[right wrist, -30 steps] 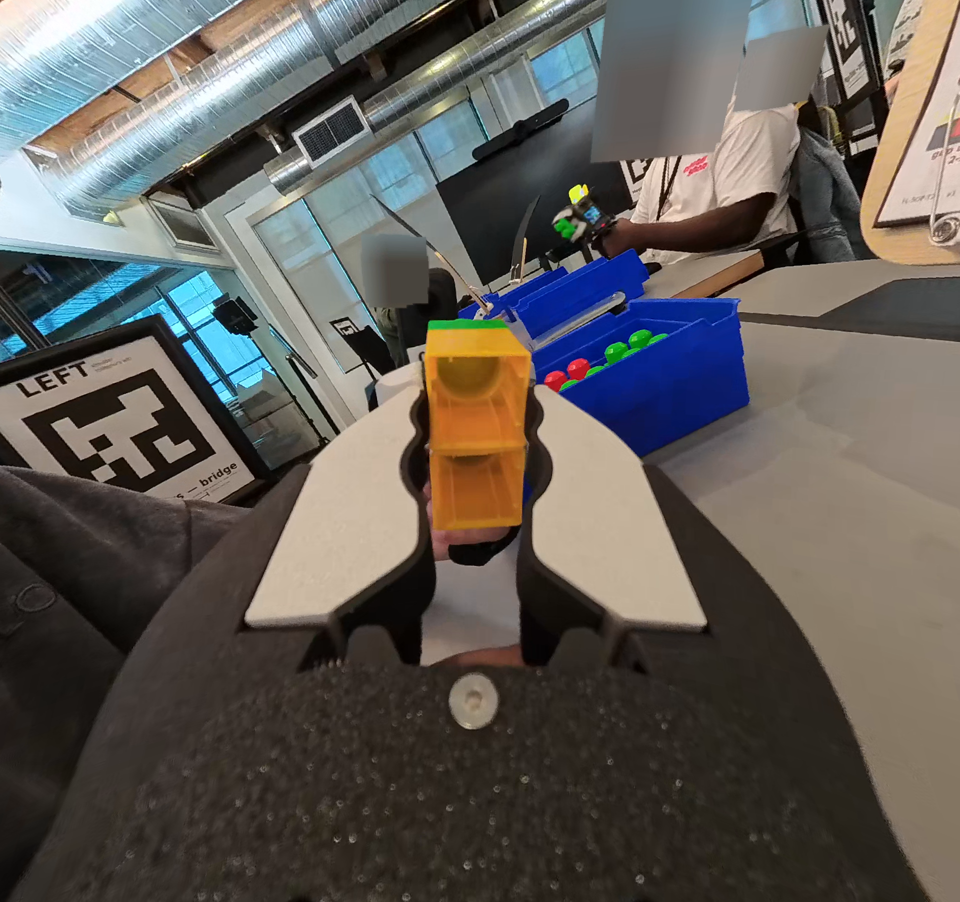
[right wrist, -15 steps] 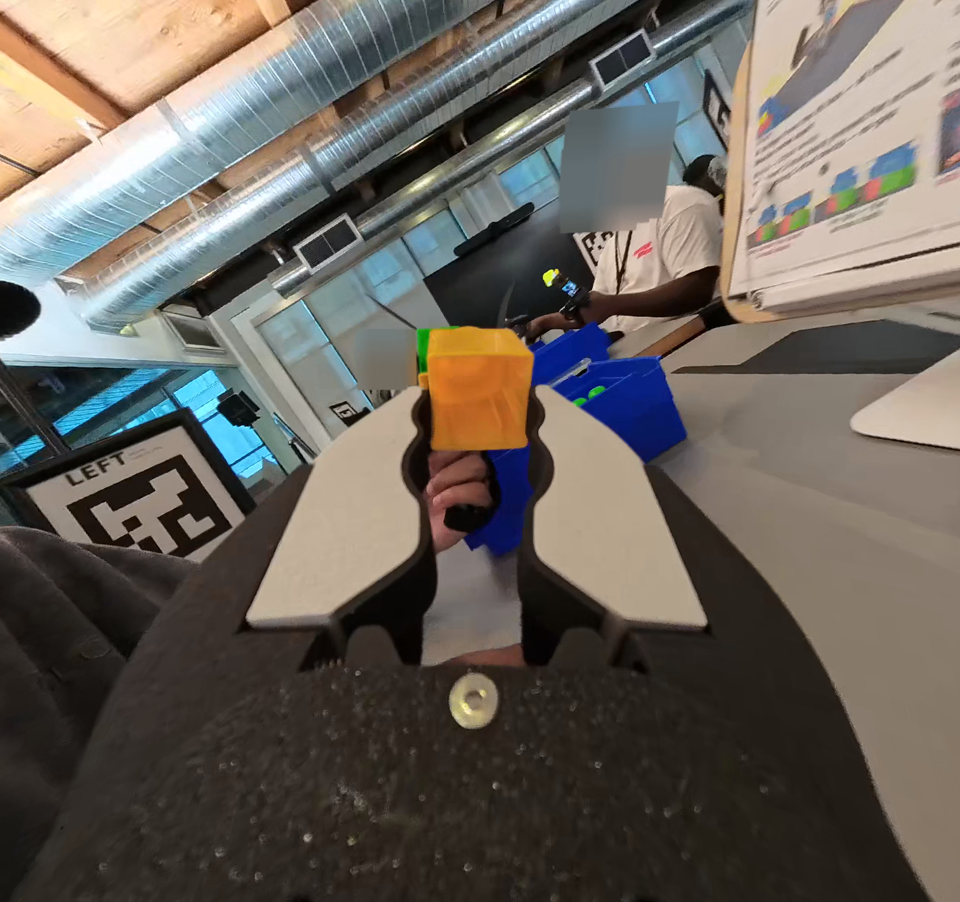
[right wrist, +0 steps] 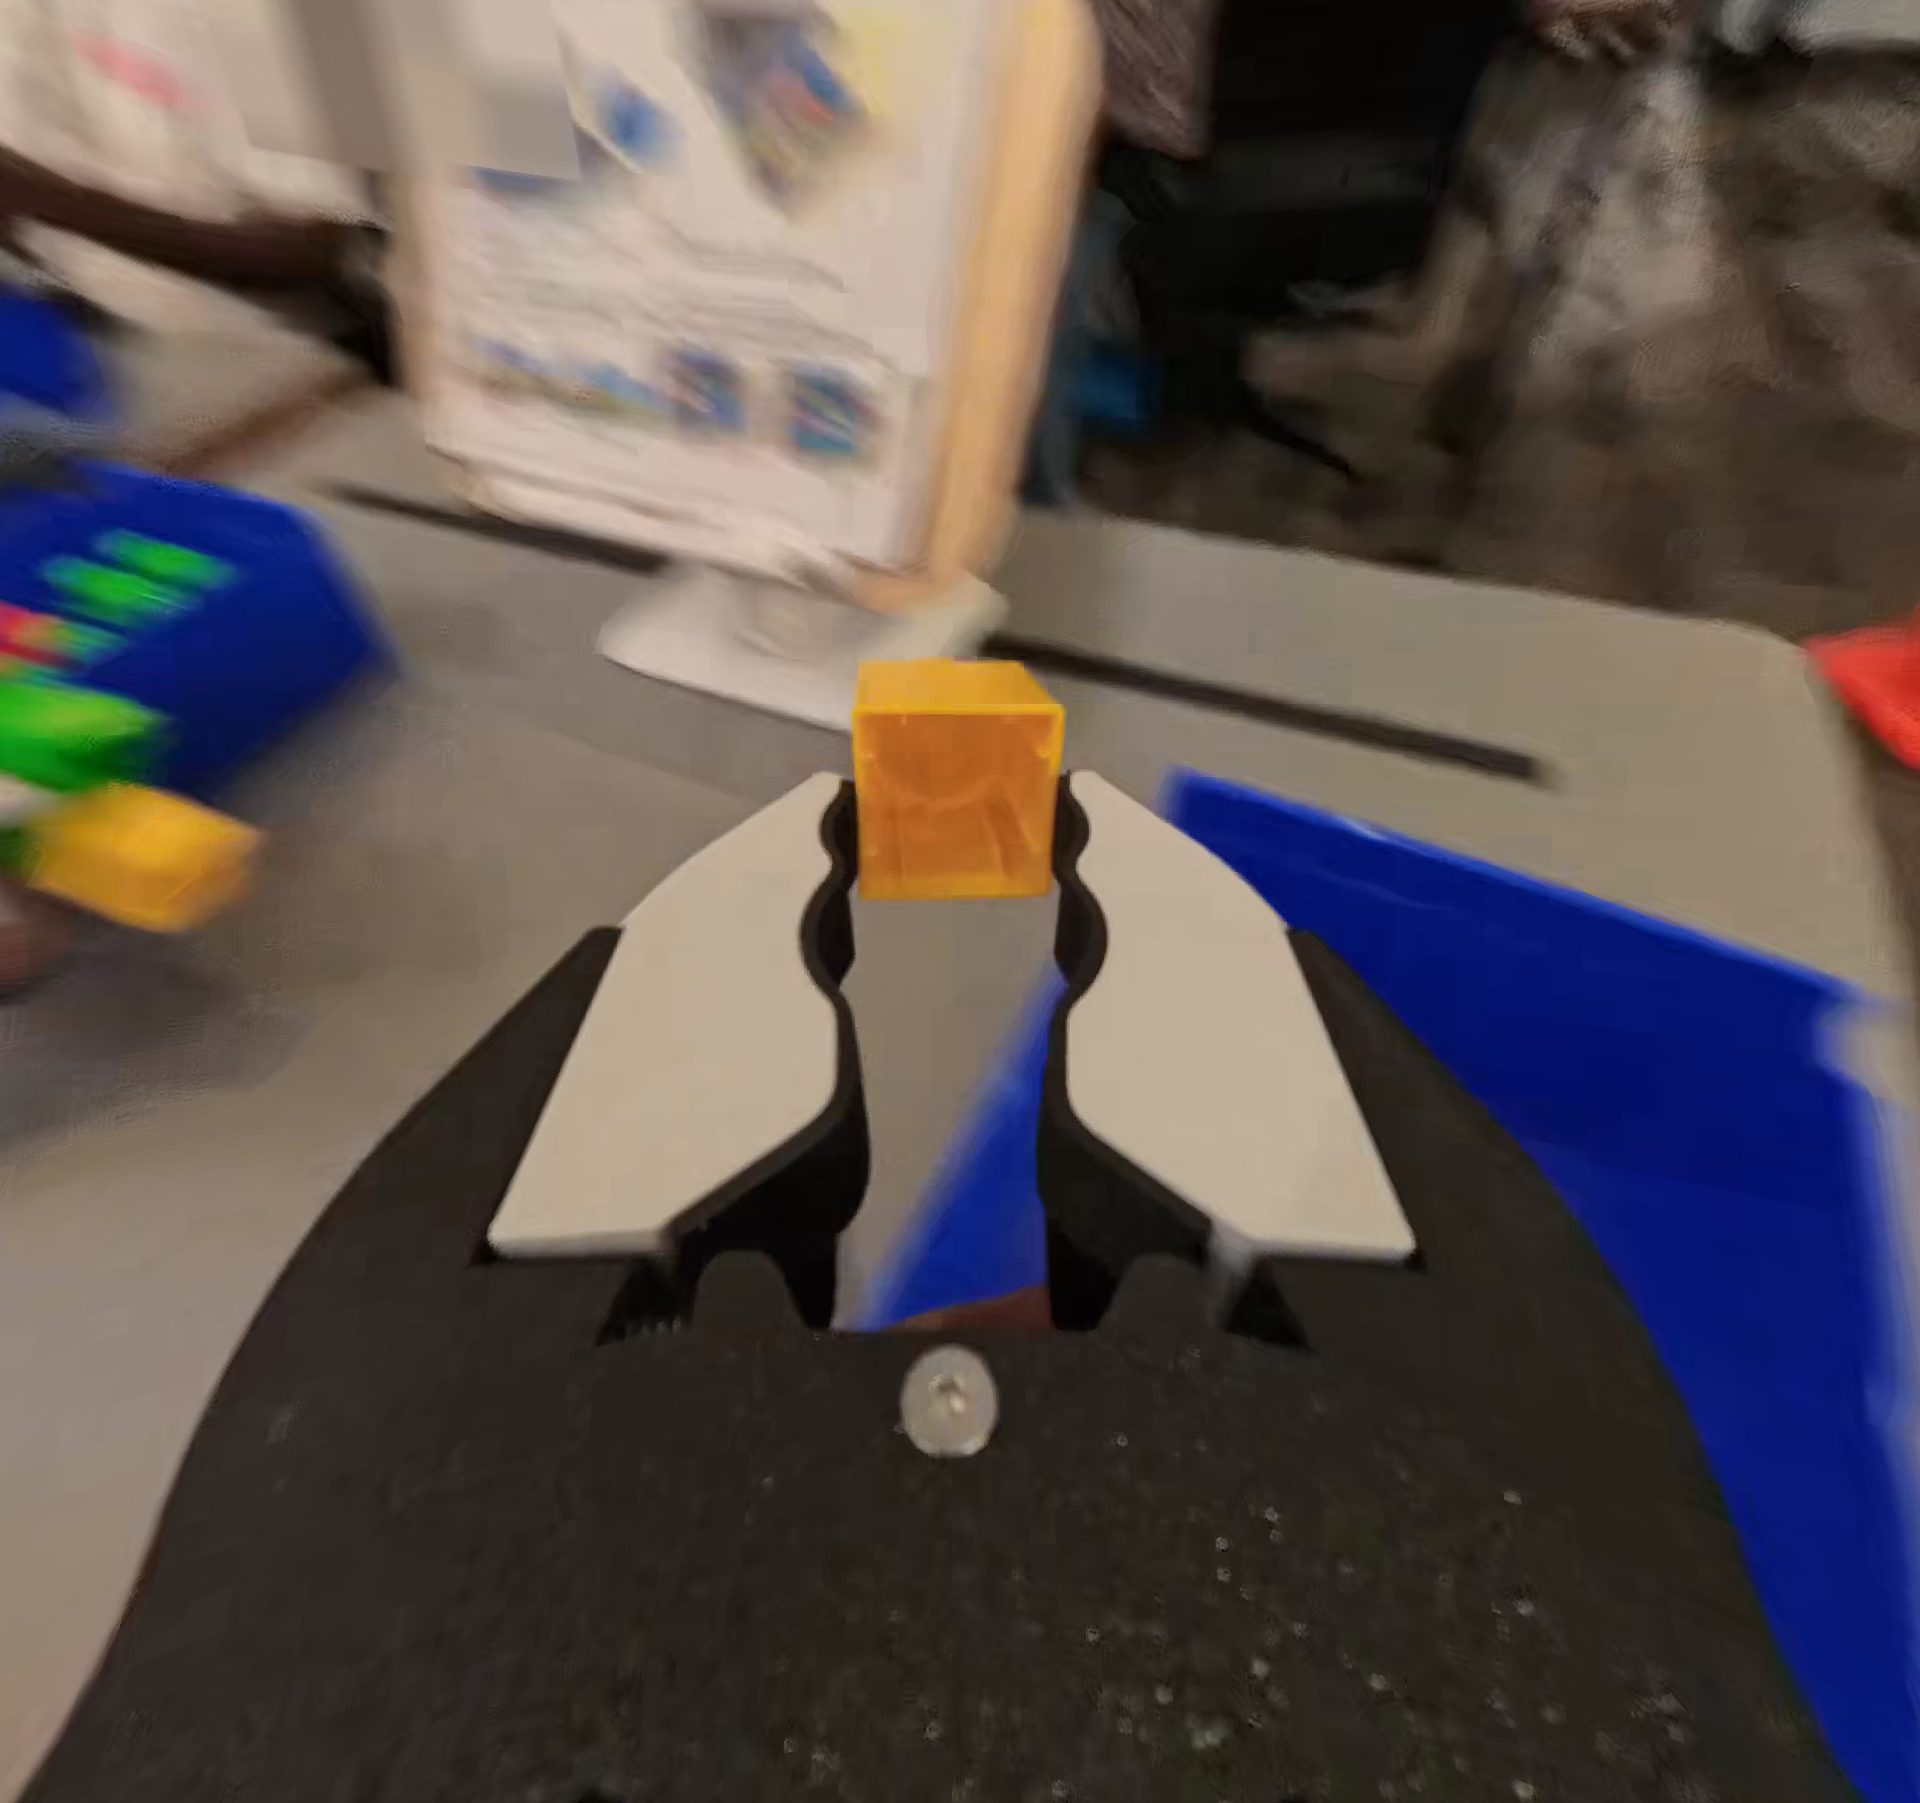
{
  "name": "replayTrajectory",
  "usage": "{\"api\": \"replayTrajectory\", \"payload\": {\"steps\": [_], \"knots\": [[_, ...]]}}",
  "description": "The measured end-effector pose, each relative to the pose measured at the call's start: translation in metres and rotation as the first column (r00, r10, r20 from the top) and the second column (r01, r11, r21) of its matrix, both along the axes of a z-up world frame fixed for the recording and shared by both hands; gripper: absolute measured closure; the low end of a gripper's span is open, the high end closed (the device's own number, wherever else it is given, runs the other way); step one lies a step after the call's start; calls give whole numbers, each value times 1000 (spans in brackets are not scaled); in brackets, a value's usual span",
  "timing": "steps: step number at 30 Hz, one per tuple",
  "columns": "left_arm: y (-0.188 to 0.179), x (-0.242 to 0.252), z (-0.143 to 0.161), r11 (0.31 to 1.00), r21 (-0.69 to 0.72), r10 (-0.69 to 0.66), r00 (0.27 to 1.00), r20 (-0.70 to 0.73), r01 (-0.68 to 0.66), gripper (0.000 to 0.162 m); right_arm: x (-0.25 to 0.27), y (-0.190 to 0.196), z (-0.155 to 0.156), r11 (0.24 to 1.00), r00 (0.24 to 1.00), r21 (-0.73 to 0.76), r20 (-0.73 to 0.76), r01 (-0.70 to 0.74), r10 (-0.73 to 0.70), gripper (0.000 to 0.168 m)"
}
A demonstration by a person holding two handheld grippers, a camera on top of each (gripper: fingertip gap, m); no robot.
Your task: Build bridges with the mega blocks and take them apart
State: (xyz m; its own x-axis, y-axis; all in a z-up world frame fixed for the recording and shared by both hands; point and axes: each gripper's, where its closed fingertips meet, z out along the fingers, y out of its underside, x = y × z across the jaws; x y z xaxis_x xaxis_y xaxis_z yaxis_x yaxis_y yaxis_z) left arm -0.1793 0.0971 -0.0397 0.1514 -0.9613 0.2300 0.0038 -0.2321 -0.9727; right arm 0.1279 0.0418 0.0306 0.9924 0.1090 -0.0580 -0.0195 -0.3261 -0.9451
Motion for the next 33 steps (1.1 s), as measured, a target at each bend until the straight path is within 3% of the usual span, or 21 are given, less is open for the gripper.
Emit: {"api": "replayTrajectory", "payload": {"steps": [3, 7, 11, 19, 21, 23, 25, 29, 31, 33], "knots": [[-7, 7, -2, 999, 16, -29, 1000, -3, 29, 127, 94, 1, -74, 923, 966, -298, 163, 244, -202, 133], [-2, 8, 0, 999, 44, 17, 1000, -5, -17, 127, 147, 8, -148, 826, 924, -418, 221, 379, -312, 132], [-2, 11, -11, 993, 116, 48, 995, -85, -38, 127, 170, 7, -171, 776, 863, -392, 335, 493, -378, 132], [-3, 12, -14, 991, 129, 40, 993, -114, -25, 127, 167, -12, -217, 696, 878, -540, 224, 474, -424, 132], [-3, 12, -14, 993, 117, 36, 993, -111, -23, 127, 164, -11, -215, 705, 879, -538, 179, 463, -441, 131], [-2, 12, -15, 995, 103, 29, 993, -111, -18, 127, 154, -13, -215, 699, 890, -572, 135, 429, -436, 109], [-2, 12, -16, 995, 100, 26, 993, -115, -14, 127, 138, -16, -205, 717, 904, -577, 95, 391, -416, 104], [-1, 9, -17, 995, 103, 22, 990, -141, -7, 127, 101, -19, -127, 851, 912, -336, 71, 403, -404, 107], [2, 7, -17, 995, 101, 26, 988, -150, -11, 127, 59, -17, -81, 936, 951, -170, 10, 307, -310, 112], [3, 5, -16, 996, 91, 25, 989, -148, -12, 127, 0, -11, -56, 990, 990, -83, -75, 117, -123, 112]]}}
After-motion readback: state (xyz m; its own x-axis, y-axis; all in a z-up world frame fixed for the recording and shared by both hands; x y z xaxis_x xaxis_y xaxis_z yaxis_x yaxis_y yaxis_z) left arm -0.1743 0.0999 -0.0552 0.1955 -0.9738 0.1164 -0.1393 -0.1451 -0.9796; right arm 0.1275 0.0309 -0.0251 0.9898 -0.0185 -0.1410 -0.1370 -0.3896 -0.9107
